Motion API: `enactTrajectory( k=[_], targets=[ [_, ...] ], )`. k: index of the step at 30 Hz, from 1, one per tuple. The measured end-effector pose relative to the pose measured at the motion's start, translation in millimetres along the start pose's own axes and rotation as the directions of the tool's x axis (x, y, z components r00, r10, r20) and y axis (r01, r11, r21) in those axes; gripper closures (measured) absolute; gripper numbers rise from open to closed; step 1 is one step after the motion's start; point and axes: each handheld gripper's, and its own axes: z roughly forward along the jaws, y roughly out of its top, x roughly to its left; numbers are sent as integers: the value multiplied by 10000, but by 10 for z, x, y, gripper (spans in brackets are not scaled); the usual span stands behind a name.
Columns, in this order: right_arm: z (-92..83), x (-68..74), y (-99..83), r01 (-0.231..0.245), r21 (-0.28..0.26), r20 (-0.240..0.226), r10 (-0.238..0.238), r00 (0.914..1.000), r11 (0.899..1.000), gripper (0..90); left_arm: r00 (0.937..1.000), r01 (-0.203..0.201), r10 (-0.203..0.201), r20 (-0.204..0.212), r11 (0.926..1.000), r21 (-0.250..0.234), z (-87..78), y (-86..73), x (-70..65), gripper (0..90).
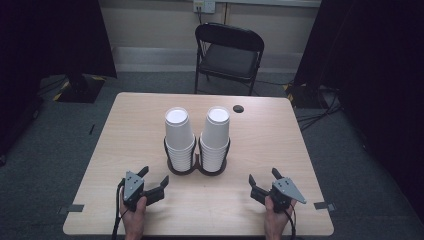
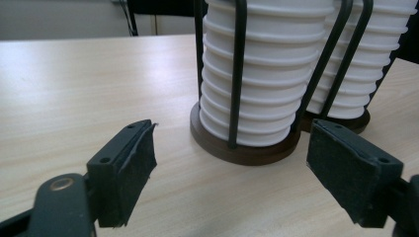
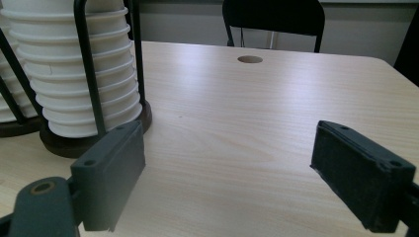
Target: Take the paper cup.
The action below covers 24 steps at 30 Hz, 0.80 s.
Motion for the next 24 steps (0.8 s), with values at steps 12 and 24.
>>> enactTrajectory(
  k=[12, 24],
  targets=[
    [-17, 32, -7, 255, -211, 131, -252, 9996, 9995, 132, 9998, 221, -221, 18, 9997, 84, 6, 5, 26, 183],
    [-14, 20, -5, 187, -91, -158, -189, 9997, 9998, 131, 9981, 315, -300, 543, 9991, -274, -94, 8, -47, 202]
  ],
)
